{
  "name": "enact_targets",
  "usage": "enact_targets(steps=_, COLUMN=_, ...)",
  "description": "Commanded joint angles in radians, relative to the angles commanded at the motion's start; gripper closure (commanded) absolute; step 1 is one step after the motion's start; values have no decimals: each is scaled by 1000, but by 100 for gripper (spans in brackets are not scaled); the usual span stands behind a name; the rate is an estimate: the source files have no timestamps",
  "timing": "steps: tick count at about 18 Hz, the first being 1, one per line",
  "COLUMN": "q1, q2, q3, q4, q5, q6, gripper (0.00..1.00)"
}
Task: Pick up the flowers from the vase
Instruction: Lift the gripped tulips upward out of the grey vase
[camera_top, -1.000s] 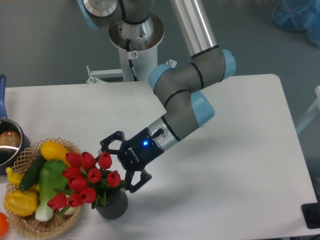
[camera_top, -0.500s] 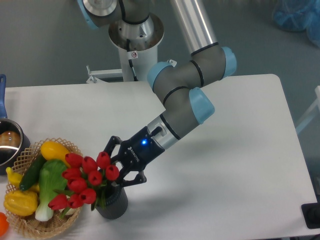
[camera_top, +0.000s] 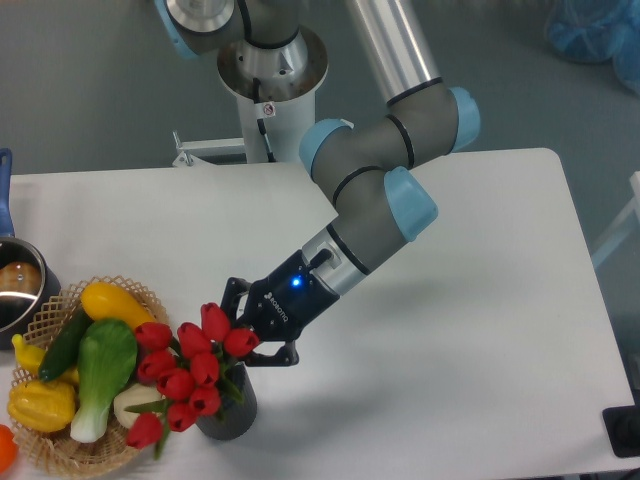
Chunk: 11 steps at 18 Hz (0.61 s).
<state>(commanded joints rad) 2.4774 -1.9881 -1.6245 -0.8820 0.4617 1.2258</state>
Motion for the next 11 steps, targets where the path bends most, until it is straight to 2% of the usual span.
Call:
enact_targets(steps=3, q1=23, q2=34, q3=5, q4=0, q5=-40, q6=-60, gripper=100)
enact_targets(steps=11, q1=78, q2=61, q3=12, q4=0, q5=-155, q6=-63, gripper=100)
